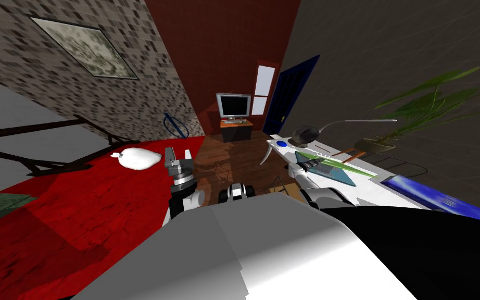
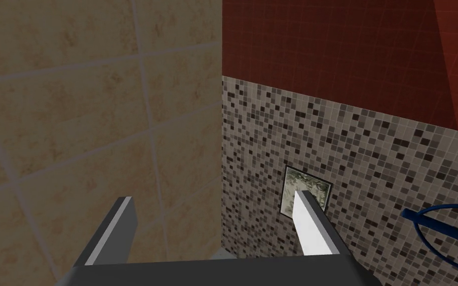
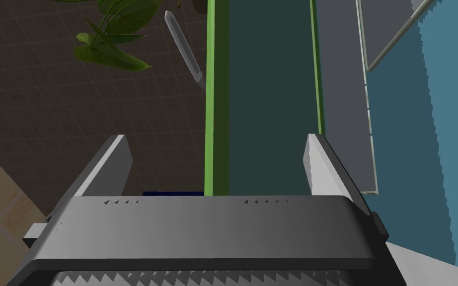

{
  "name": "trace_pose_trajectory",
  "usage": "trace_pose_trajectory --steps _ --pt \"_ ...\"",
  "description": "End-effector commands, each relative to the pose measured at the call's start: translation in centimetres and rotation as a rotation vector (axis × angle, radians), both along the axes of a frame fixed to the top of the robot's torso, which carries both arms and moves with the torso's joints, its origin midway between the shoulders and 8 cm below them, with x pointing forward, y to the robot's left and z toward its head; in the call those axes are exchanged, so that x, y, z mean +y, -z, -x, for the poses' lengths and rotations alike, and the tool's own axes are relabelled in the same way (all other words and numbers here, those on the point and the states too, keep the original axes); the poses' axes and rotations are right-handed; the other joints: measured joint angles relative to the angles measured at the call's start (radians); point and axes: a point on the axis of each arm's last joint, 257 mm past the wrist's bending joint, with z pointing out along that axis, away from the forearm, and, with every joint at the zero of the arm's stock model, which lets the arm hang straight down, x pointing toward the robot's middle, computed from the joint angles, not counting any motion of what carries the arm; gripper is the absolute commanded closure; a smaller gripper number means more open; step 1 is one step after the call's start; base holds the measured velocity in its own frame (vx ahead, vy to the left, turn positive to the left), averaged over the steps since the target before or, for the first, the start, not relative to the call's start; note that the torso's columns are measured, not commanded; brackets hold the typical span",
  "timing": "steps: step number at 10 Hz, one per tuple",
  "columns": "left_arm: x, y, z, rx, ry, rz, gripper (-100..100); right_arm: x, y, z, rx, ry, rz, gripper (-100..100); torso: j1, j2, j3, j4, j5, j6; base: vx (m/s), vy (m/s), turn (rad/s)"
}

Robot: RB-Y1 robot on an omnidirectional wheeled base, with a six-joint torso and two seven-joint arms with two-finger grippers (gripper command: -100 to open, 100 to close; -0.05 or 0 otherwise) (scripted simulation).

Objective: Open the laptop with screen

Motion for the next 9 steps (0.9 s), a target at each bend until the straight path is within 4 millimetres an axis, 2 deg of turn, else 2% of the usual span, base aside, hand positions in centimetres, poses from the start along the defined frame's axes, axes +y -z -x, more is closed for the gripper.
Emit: trace_pose_trajectory --steps 1,2,3,4,5,6,7,8,9 --pt "0.0 0.0 0.0 0.000 0.000 0.000 0 -3.0 -1.7 4.3 0.008 0.114 0.025 -100 0.001 0.005 0.002 0.001 0.000 -0.001 -0.156 0.026 0.434" --pt "0.0 0.0 0.0 0.000 0.000 0.000 0 -3.1 -1.2 4.6 -0.003 0.124 0.007 -100 0.000 0.005 0.003 0.001 0.000 -0.001 -0.059 0.015 0.203" --pt "0.0 0.0 0.0 0.000 0.000 0.000 0 -4.5 -3.1 7.0 -0.009 0.190 0.047 -100 -0.001 0.000 0.000 0.000 0.000 0.000 -0.149 0.023 0.439" --pt "0.0 0.0 0.0 0.000 0.000 0.000 0 -5.6 -3.6 8.9 0.002 0.233 0.049 -100 -0.001 0.004 0.002 0.001 0.000 -0.002 -0.155 0.042 0.430" --pt "0.0 0.0 0.0 0.000 0.000 0.000 0 -5.7 -3.1 9.3 -0.010 0.244 0.030 -100 0.001 0.005 0.003 0.001 0.000 -0.001 -0.060 0.031 0.115" --pt "0.0 0.0 0.0 0.000 0.000 0.000 0 -7.0 -5.6 12.0 -0.017 0.318 0.079 -100 -0.001 0.000 0.000 0.000 0.000 0.000 -0.110 0.037 0.321" --pt "0.0 0.0 0.0 0.000 0.000 0.000 0 -7.7 -6.0 13.6 -0.017 0.354 0.077 -100 0.000 0.003 0.001 0.000 0.000 -0.002 -0.127 0.057 0.434" --pt "0.0 0.0 0.0 0.000 0.000 0.000 0 -7.7 -5.6 13.9 -0.028 0.364 0.060 -100 0.001 0.004 0.002 0.001 0.000 -0.001 -0.073 0.038 0.205" --pt "0.0 0.0 0.0 0.000 0.000 0.000 0 -8.6 -8.4 16.5 -0.046 0.437 0.113 -100 -0.001 0.002 0.001 0.000 0.000 0.000 -0.151 0.088 0.400"
